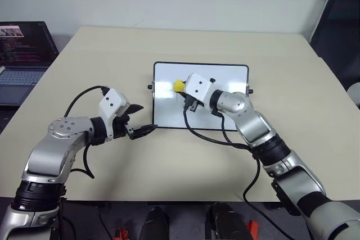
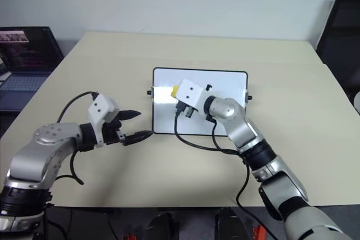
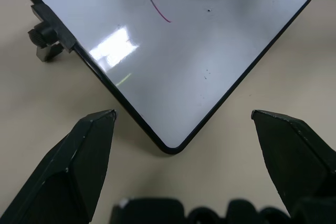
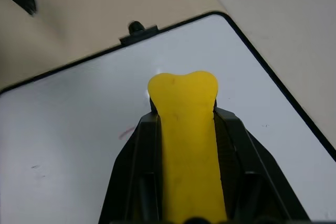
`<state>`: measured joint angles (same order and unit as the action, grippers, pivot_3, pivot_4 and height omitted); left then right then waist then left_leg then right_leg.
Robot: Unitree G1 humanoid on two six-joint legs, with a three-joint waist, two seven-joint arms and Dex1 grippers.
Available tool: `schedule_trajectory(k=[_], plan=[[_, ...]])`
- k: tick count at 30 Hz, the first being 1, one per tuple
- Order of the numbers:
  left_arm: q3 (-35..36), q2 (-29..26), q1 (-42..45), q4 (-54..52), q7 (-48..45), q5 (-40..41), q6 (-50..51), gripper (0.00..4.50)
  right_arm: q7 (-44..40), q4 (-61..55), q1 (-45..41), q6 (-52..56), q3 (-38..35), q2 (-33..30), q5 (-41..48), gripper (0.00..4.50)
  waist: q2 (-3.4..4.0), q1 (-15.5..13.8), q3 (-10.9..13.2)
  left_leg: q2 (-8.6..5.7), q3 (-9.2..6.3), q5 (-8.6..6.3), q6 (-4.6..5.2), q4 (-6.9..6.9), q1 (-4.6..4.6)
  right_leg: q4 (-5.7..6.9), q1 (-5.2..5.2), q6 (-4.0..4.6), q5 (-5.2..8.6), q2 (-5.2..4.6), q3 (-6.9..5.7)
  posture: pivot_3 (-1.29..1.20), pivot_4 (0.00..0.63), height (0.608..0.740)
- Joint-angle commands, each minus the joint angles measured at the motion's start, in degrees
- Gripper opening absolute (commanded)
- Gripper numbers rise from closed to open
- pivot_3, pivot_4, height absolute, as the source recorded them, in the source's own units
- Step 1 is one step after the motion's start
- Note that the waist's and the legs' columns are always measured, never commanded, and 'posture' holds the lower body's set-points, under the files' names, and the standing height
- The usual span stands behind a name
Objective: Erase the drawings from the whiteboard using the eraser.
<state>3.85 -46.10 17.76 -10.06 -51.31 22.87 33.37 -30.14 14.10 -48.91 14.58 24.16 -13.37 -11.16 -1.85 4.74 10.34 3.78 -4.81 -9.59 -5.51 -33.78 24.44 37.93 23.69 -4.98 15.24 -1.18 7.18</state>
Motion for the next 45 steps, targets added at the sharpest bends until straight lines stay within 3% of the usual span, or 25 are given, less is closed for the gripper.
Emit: schedule_trajectory(k=[1, 10, 14, 17, 21, 28, 35, 40, 45], plan=[[1.28, 0.57, 1.15, -1.09, 0.33, 0.87, -0.24, 4.50, 0.77, 2.61, -1.91, -3.36, 0.06, 0.46, -2.17, 0.99, 0.00, -0.03, 0.00, 0.00, 0.00, 0.00, 0.00, 0.01, 0.01, 0.00, 0.01, 0.00, 0.00, 0.00, 0.00, 0.00, 0.150, 0.740], [1.48, 1.41, 0.79, -2.24, 1.02, 1.53, -0.14, 4.50, -12.36, -1.76, 2.57, -1.74, 7.26, -3.76, -5.74, 0.99, 0.01, 0.08, 0.01, 0.00, -0.02, 0.00, 0.00, -0.06, -0.02, 0.08, -0.01, -0.23, 0.14, 0.02, 0.01, 0.00, 0.150, 0.740], [1.28, 1.50, 0.98, -1.34, 0.82, 1.29, -0.69, 4.50, 1.83, 4.55, -2.10, -6.18, 3.64, -0.26, -10.25, 0.99, 0.03, 0.27, 0.02, 0.00, -0.01, 0.02, -0.01, -0.13, -0.05, 0.14, 0.00, -0.12, 0.12, 0.02, 0.02, 0.00, 0.150, 0.740], [1.18, 1.65, 0.69, -1.21, 0.72, 1.19, -0.95, 4.50, 4.95, 7.56, -3.93, -7.49, 2.05, 1.26, -10.02, 0.99, 0.02, 0.27, 0.01, 0.00, -0.01, 0.06, 0.02, -0.16, -0.06, 0.13, 0.02, 0.08, 0.05, 0.03, 0.03, 0.00, 0.150, 0.740], [1.13, 1.81, 0.26, -1.35, 0.70, 1.18, -1.13, 4.50, 2.77, 9.79, -3.99, -7.36, 2.47, 1.09, -10.33, 0.99, 0.01, 0.12, 0.01, 0.00, -0.01, 0.06, 0.01, -0.17, -0.06, 0.07, -0.03, 0.06, 0.04, 0.02, 0.03, 0.00, 0.150, 0.740], [1.55, 1.83, -0.54, -1.31, 0.62, 1.15, -1.49, 4.50, -12.64, 3.33, 1.42, -4.28, 7.32, -2.46, -9.99, 0.99, 0.01, 0.18, 0.01, 0.00, -0.03, 0.05, 0.02, -0.14, -0.10, 0.08, -0.10, -0.11, 0.03, 0.03, 0.02, 0.00, 0.150, 0.740], [1.56, 2.02, -0.90, -1.47, 0.64, 1.33, -1.51, 4.50, -1.32, 5.40, -0.72, -7.41, 2.56, -0.55, -12.03, 0.99, 0.01, 0.19, 0.01, 0.00, -0.02, 0.07, 0.02, -0.19, -0.37, 0.12, -0.26, 0.14, 0.00, 0.03, 0.05, 0.00, 0.150, 0.740], [1.51, 0.82, -4.17, -0.75, -0.37, 0.01, -3.18, 4.50, -3.06, -7.06, 6.20, 0.22, -4.10, 0.15, -4.54, 0.99, 0.00, -0.03, 0.00, 0.00, -0.02, 0.08, 0.02, -0.18, -0.30, 0.04, -0.27, 0.11, 0.03, 0.02, 0.05, 0.00, 0.150, 0.740], [0.50, 0.37, -5.90, -2.62, -3.08, -0.23, -6.34, 4.50, -4.51, -27.76, 16.78, 15.78, -14.79, -1.33, 3.28, 0.99, 0.04, -0.27, 0.02, 0.02, -0.08, 0.04, 0.00, 0.05, 0.02, 0.14, 0.06, 0.04, -0.01, 0.02, -0.04, 0.00, 0.150, 0.740]])
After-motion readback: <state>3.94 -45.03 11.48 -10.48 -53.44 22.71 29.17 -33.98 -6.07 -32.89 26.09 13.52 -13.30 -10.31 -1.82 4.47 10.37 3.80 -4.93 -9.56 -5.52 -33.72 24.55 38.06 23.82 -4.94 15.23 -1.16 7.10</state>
